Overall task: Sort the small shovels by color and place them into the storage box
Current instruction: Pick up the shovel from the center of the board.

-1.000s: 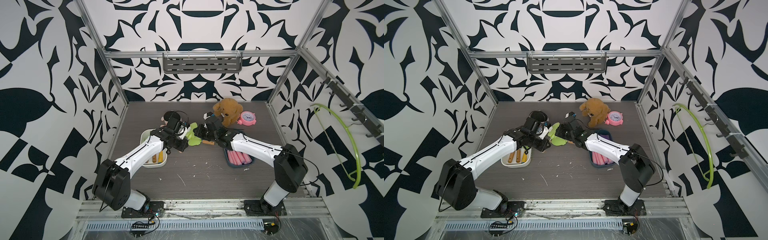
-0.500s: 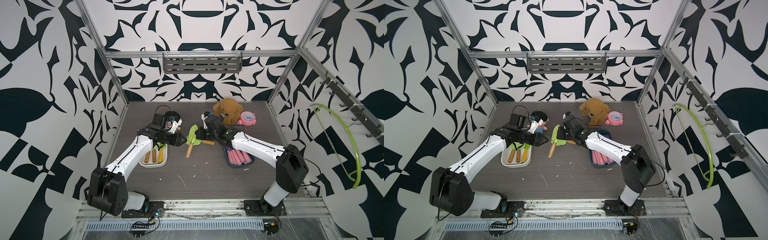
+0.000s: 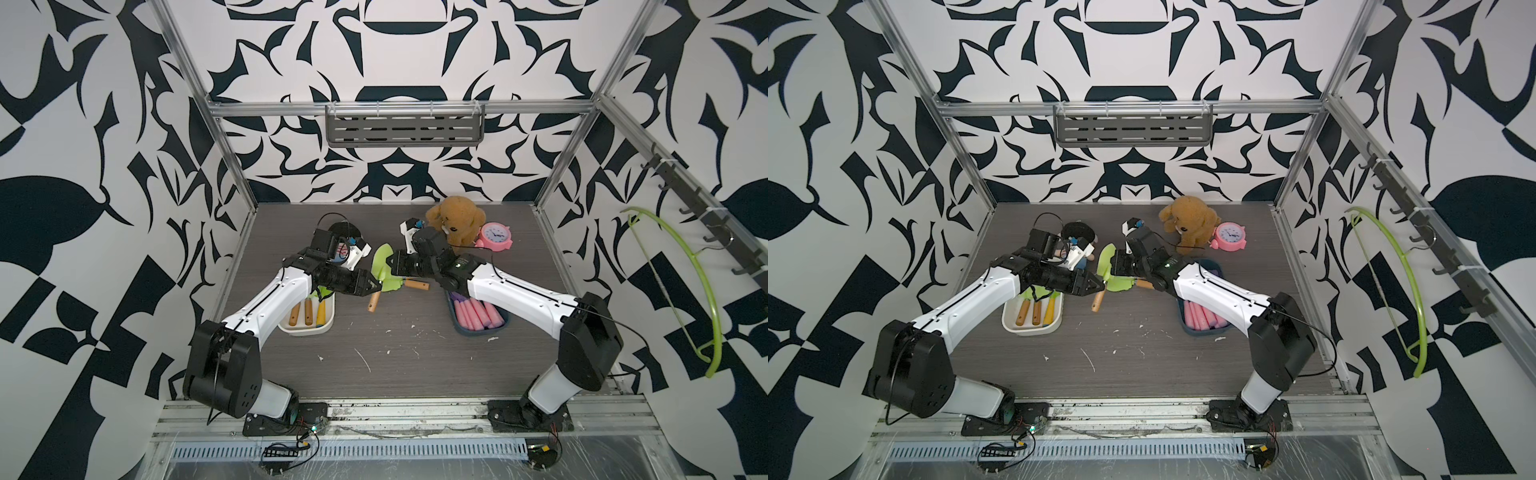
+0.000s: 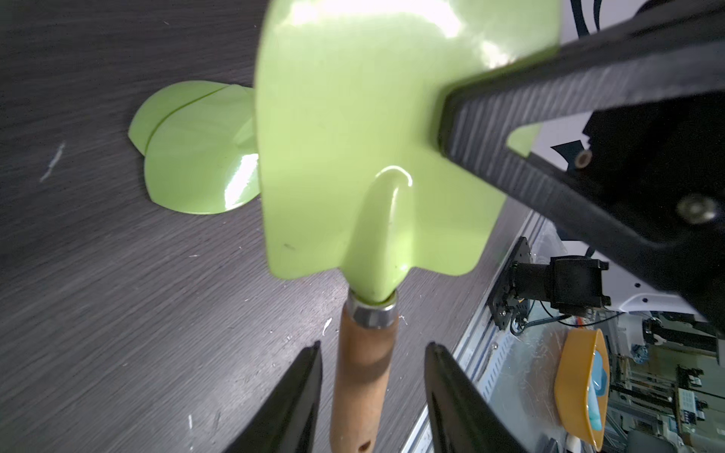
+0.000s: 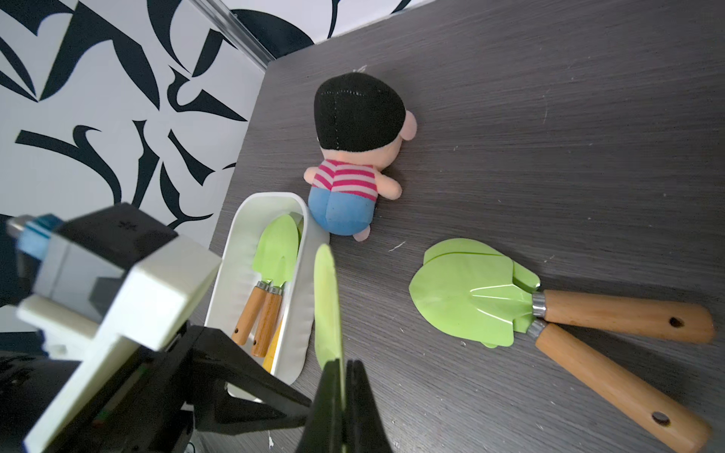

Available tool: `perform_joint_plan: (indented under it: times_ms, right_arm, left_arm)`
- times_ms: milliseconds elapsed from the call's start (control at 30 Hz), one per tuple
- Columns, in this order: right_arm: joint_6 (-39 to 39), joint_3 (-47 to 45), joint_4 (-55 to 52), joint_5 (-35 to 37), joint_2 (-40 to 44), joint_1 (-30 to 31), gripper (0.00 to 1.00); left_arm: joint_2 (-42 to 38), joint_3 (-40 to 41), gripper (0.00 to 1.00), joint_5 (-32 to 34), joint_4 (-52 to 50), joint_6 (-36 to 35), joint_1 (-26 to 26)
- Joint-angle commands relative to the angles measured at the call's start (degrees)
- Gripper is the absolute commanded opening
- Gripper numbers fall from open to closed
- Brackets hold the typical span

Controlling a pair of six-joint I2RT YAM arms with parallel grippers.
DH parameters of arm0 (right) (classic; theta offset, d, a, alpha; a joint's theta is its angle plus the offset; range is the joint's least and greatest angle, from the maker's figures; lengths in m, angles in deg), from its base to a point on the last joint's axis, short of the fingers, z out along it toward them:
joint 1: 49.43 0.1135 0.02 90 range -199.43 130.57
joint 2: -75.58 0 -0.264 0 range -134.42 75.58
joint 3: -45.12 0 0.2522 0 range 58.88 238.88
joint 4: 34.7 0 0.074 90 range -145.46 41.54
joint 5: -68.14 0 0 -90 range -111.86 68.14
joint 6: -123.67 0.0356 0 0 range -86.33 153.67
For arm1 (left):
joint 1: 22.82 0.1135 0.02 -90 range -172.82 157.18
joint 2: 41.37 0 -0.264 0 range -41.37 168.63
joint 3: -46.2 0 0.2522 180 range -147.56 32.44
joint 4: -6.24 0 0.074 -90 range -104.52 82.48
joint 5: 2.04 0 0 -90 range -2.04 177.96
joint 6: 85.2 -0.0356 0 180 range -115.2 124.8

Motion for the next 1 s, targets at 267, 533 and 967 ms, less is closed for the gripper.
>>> perform_joint_plan:
  times_ms: [267, 533, 967]
  right_arm:
    - [-0.36, 4.28, 4.47, -1.78, 1.85, 0.13, 0.00]
    - [-0.30, 4.26, 4.88, -2.05, 1.57, 0.13, 0.00]
    - [-2.71, 2.06, -0.56, 3.78, 5.17, 0.04, 0.31]
  left_arm:
    - [0.59, 0.45, 0.25, -3.54, 0.09, 0.32, -0.06]
    - [-1.05, 0.78, 0.00, -1.59, -0.36, 0.17, -0.10]
    - [-3.75, 1.33, 0.00, 11.68, -3.63, 0.20, 5.52]
